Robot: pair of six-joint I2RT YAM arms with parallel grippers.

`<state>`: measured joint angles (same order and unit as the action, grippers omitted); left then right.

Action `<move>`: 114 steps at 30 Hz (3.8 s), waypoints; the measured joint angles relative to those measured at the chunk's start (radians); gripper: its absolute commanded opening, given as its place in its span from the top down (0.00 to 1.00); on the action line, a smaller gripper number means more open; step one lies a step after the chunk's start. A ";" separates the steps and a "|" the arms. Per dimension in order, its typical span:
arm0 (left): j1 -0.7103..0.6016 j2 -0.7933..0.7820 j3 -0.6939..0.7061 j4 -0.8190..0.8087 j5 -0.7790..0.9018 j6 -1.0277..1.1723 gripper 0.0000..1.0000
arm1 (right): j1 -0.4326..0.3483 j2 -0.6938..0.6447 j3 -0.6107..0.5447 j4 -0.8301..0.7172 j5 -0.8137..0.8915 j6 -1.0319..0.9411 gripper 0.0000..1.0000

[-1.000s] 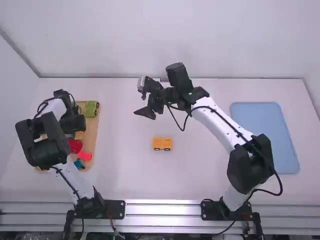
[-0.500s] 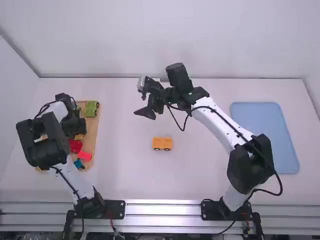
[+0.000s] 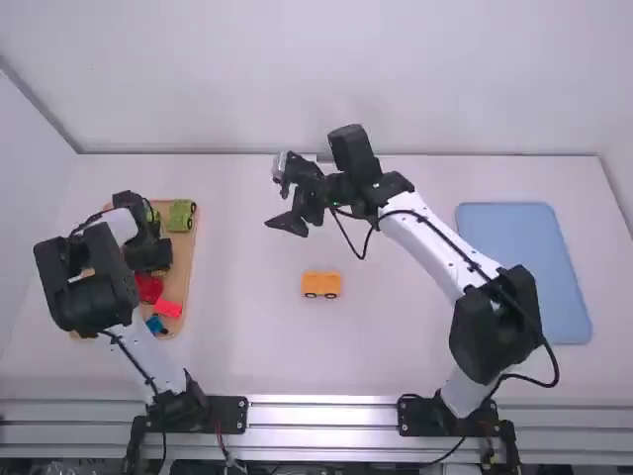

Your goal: Assemble lego blocks to make yellow taxi

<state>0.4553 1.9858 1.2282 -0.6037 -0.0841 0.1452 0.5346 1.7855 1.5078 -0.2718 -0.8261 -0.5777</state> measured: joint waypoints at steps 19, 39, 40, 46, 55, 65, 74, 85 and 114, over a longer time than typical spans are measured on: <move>-0.017 -0.357 -0.129 0.134 0.249 0.023 0.89 | -0.027 0.001 0.000 0.092 0.044 0.057 0.02; -0.407 -0.723 -0.431 0.813 1.028 0.113 0.82 | -0.132 0.179 0.015 0.359 -0.607 0.175 0.12; -0.407 -0.718 -0.431 0.843 1.076 0.110 0.82 | -0.135 0.179 0.015 0.359 -0.633 0.175 0.10; -0.408 -0.708 -0.431 0.922 1.204 0.060 0.81 | -0.177 0.148 0.014 0.134 -0.625 0.105 0.02; -0.465 -0.708 -0.431 0.850 1.210 0.080 0.76 | -0.100 -0.173 -0.023 -0.122 -0.283 -0.148 0.02; -0.565 -0.677 -0.431 0.876 1.139 0.101 0.78 | -0.152 -0.111 -0.194 0.077 -0.328 -0.038 0.04; -0.565 -0.677 -0.431 0.904 1.165 0.104 0.75 | -0.206 -0.104 -0.232 0.166 -0.480 -0.057 0.19; -0.569 -0.663 -0.431 0.918 1.207 0.145 0.75 | -0.176 -0.104 -0.237 0.190 -0.528 -0.035 0.33; -0.576 -0.663 -0.431 1.050 1.257 0.140 0.77 | -0.159 -0.105 -0.238 0.302 -0.567 0.003 0.64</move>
<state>-0.1211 1.3231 0.7971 0.4461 1.1725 0.2852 0.3752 1.6806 1.2701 0.0303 -1.3933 -0.5743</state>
